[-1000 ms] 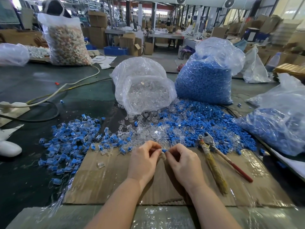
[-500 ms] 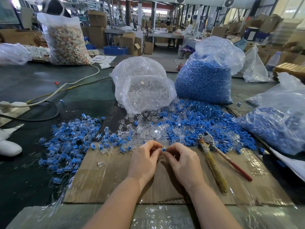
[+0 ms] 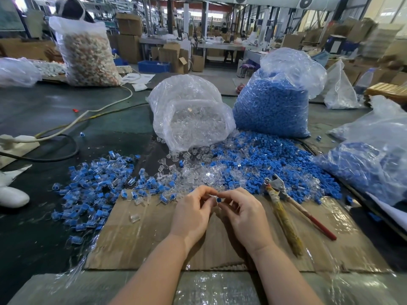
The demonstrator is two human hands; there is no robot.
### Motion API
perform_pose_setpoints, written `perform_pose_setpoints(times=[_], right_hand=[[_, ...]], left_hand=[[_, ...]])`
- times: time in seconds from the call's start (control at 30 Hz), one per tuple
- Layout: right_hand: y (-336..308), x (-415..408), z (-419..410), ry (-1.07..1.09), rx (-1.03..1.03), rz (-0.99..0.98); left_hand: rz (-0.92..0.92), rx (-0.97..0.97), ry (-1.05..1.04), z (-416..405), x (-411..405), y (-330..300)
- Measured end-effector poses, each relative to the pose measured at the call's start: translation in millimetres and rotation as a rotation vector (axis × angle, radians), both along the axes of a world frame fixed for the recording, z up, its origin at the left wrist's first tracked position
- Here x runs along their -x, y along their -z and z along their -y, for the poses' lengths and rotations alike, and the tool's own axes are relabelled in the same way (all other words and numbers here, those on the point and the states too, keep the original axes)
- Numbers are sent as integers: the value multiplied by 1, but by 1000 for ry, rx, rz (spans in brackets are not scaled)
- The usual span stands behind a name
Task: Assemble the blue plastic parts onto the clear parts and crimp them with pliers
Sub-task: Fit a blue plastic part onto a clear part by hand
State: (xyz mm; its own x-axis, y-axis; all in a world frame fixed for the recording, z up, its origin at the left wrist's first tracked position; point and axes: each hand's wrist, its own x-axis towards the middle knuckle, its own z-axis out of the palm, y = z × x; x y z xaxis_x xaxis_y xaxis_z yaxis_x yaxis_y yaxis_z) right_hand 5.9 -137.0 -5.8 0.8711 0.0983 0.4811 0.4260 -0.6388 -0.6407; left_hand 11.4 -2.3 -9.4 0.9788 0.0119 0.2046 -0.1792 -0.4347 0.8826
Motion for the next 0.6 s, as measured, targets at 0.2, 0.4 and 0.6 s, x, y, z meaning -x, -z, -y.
perform_pose_setpoints(times=[0.2,0.4,0.6], right_hand=[[0,-1,-1,0,-2,5],[0,-1,0,3,2,20],[0,0,0,3,15,14]], left_hand=[[12,37,7,-1,0,-1],[7,45,13,-1,0,-1],[-5,35,14,-1,0,-1]])
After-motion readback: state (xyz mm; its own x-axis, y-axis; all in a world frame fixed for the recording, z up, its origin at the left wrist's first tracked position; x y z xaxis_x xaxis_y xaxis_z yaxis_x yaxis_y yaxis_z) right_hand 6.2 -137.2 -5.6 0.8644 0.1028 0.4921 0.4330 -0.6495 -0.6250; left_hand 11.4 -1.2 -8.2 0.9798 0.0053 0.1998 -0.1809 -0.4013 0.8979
